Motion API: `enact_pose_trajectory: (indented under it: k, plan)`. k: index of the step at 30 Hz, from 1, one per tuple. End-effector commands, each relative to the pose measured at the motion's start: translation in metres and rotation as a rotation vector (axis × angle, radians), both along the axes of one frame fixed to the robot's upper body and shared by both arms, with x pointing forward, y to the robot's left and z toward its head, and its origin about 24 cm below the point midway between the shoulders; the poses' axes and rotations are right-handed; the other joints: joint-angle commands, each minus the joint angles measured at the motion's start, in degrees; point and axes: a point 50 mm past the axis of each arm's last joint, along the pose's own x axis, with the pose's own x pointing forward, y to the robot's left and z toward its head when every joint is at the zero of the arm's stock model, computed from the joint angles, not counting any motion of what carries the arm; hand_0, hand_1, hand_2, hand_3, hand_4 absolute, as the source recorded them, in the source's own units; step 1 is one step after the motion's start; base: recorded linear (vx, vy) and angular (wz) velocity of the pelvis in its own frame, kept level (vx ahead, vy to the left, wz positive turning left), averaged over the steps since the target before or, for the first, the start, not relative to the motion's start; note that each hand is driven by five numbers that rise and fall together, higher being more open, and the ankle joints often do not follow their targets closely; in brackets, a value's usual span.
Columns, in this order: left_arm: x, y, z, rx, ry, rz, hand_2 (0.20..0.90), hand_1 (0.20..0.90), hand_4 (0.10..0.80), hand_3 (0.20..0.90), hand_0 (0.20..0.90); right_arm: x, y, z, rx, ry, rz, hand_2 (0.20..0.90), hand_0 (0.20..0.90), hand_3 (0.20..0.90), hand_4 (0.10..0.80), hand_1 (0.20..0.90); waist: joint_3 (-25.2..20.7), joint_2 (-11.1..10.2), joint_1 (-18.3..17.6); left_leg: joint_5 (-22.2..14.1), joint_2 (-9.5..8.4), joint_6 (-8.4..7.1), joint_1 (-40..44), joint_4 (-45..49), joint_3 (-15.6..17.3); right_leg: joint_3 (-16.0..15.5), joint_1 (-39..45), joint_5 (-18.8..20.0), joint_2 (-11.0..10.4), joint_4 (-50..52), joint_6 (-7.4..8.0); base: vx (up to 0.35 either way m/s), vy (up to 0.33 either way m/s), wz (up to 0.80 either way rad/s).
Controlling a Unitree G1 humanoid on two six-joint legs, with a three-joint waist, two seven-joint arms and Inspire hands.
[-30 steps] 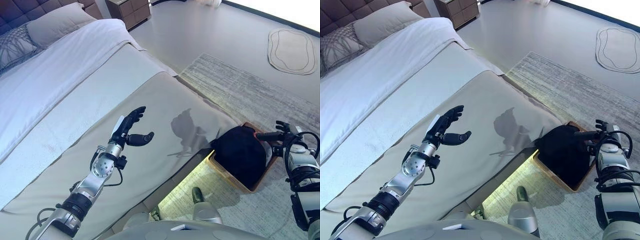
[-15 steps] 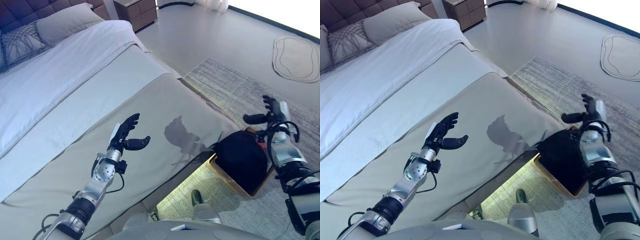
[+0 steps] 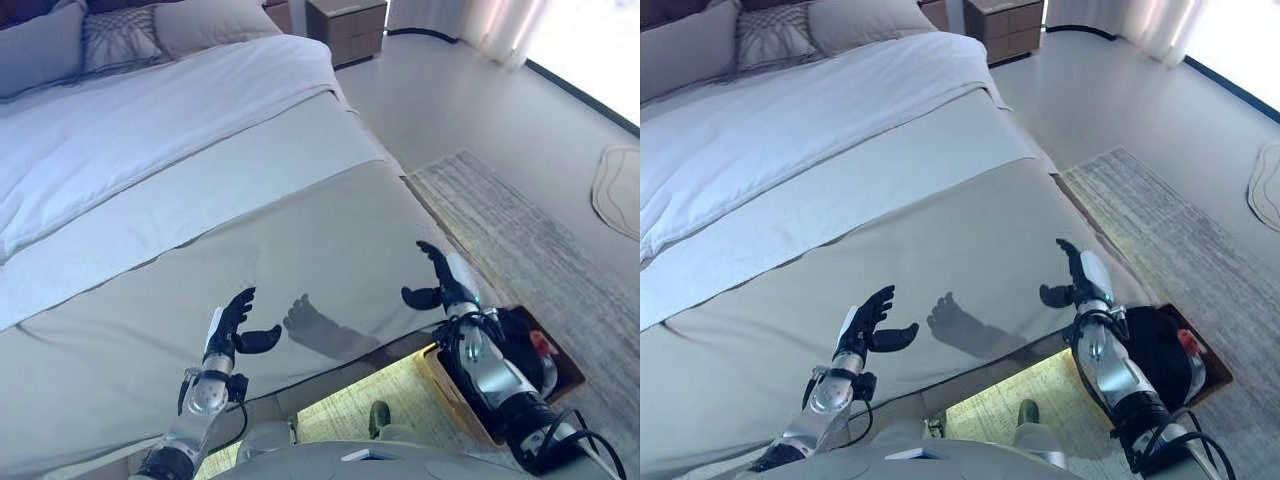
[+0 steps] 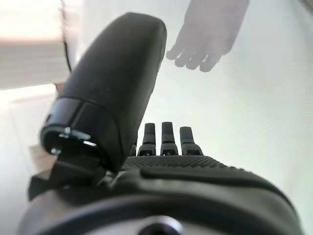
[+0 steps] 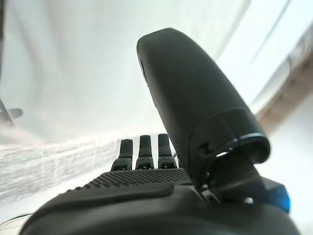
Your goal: Pick up the clothes from the bed and place them into the basket
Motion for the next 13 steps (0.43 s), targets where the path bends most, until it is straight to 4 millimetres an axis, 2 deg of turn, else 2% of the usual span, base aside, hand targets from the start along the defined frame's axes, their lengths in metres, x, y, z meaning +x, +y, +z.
enact_pose_trajectory:
  k: [1, 6, 13]
  plan:
    - [0.021, 0.006, 0.014, 0.037, -0.096, -0.022, 0.9, 0.9, 0.8, 0.9, 0.9, 0.016, 0.011, 0.024, -0.032, -0.149, 0.078, 0.9, 0.9, 0.9, 0.8, 0.9, -5.16, -1.6, 1.38, -4.3, 2.85, -2.19, 1.34, 0.41, 0.2, -2.51, 0.7, -2.07, -2.86, 0.56, 1.23, 0.037, -0.001, 0.21]
    - [0.008, 0.017, -0.001, 0.096, 0.016, -0.003, 0.9, 0.9, 0.8, 0.9, 0.9, 0.008, 0.013, 0.006, -0.071, -0.071, 0.079, 0.9, 0.9, 0.9, 0.8, 0.9, -5.74, -2.12, 2.74, -4.27, 2.43, -2.1, 0.87, 0.41, -0.97, -3.91, 1.26, -2.08, -3.24, 0.37, 1.71, 0.038, -0.018, 0.13]
    - [0.011, 0.026, -0.006, 0.111, 0.066, -0.001, 0.9, 0.9, 0.8, 0.9, 0.9, 0.0, 0.012, -0.015, -0.119, 0.033, 0.064, 0.9, 0.9, 0.9, 0.8, 0.9, -5.89, -2.33, 3.83, -4.29, 2.24, -1.81, 0.86, 0.41, -1.69, -5.12, 1.83, -2.18, -3.47, 0.67, 1.9, 0.035, -0.025, 0.13]
